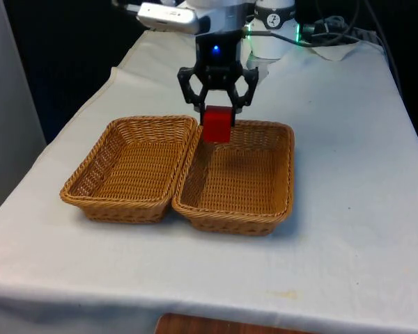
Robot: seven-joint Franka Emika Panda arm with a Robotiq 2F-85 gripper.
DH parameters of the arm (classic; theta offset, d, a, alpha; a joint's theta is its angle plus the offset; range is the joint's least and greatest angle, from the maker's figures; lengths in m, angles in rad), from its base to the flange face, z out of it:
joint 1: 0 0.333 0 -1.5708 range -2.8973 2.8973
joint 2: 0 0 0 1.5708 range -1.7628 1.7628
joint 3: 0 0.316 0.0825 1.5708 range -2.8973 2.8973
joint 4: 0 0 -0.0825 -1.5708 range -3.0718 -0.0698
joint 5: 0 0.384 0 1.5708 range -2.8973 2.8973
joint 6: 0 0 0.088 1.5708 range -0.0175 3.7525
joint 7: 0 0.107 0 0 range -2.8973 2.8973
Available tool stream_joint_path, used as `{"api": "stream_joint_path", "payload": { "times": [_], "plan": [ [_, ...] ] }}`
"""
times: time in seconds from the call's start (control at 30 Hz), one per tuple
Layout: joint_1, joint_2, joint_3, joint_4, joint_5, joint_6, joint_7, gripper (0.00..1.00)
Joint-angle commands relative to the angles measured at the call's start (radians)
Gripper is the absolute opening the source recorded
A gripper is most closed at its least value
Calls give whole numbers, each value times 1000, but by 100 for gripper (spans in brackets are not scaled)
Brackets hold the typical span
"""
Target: Pick up the red cube and place it into the right basket.
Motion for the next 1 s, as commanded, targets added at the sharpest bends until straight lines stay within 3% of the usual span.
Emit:
{"api": "stream_joint_path", "payload": {
  "times": [0.0,0.03,0.07,0.3,0.33,0.37,0.63,0.67,0.7,0.93,0.97],
  "plan": [
    [-12,8,4,13,11,-14,-15,2],
    [-1,6,-5,5,4,-1,-6,2],
    [-13,13,-1,19,14,-15,-21,2],
    [-20,58,-45,70,50,-32,-77,2],
    [-8,53,-49,60,42,-20,-65,2],
    [-21,62,-50,76,54,-34,-85,2],
    [-30,101,-98,116,83,-51,-141,2],
    [-18,96,-104,105,77,-39,-132,2],
    [-31,105,-102,120,86,-53,-146,2],
    [-48,156,-142,164,131,-64,-210,2],
    [-33,150,-153,154,125,-55,-202,2]
  ]
}}
